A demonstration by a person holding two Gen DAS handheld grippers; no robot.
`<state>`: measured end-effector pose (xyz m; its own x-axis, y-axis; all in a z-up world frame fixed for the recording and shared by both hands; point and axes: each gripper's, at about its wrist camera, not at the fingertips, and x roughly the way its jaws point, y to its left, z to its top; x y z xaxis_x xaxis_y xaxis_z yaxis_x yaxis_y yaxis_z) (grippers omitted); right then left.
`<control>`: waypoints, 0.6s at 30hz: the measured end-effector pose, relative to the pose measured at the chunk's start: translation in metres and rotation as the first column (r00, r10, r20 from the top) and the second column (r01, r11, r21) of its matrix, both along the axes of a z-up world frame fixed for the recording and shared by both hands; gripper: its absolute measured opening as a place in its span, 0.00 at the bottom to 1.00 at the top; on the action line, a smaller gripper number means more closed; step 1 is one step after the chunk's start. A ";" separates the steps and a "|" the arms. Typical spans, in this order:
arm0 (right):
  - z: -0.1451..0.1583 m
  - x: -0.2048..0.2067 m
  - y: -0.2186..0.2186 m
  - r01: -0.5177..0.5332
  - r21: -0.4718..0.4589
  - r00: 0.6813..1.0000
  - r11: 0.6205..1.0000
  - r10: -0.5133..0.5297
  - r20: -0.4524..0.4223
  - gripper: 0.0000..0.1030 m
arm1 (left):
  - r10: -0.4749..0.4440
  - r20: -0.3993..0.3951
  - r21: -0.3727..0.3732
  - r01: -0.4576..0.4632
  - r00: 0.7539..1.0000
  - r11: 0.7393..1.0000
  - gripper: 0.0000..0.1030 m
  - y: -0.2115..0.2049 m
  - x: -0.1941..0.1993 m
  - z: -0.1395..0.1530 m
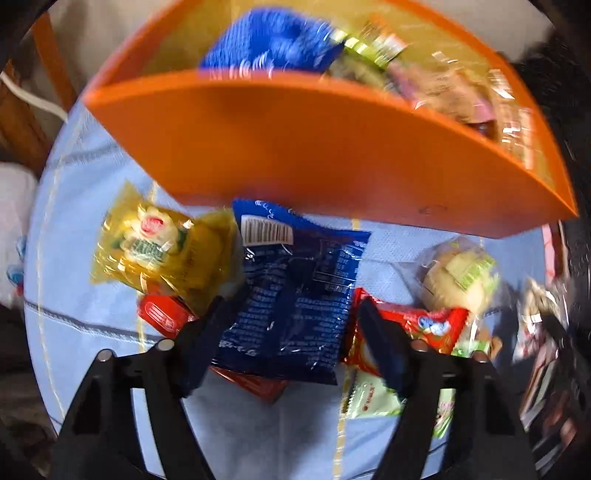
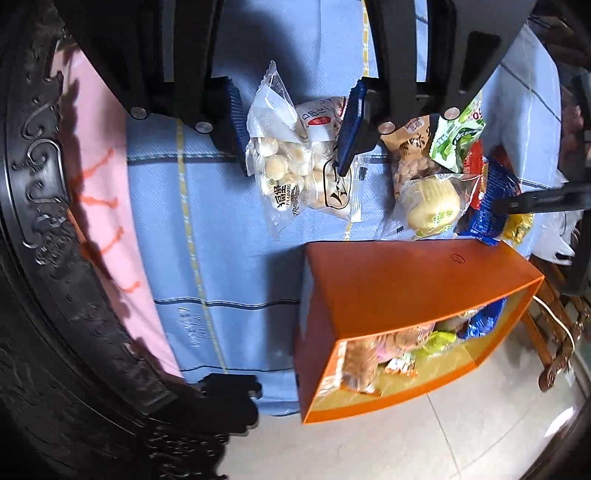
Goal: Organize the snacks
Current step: 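Grasp the dark blue snack bag with left tool while right tool grasps white candy bag, then lower the dark blue bag and white candy bag into the box, release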
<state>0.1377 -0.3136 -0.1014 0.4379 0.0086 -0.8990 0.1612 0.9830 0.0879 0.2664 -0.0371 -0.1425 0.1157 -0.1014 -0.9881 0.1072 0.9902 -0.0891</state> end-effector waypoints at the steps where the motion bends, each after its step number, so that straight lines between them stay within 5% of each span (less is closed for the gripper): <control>1: -0.001 -0.002 -0.003 -0.001 0.006 1.000 1.000 0.001 0.002 0.43 | 0.007 -0.010 0.006 -0.007 1.000 1.000 0.67 -0.002 0.003 -0.004; 5: -0.001 -0.007 0.002 -0.017 0.024 1.000 1.000 0.017 0.002 0.43 | -0.007 -0.022 0.036 0.008 1.000 0.999 0.69 -0.011 0.011 -0.018; 10: 0.007 -0.003 0.015 -0.045 0.022 0.999 0.999 0.044 0.021 0.43 | -0.058 0.003 0.054 0.058 0.998 0.997 0.50 -0.013 0.005 -0.018; 18: 0.053 0.008 0.023 -0.074 0.044 0.988 0.996 0.068 0.137 0.43 | -0.064 0.108 -0.066 0.071 0.992 0.995 0.49 0.018 -0.030 0.055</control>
<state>0.1461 -0.2904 -0.0487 0.5524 0.0861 -0.8291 0.0744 0.9856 0.1519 0.2360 -0.0195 -0.0876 0.2099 -0.1803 -0.9610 0.1857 0.9723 -0.1418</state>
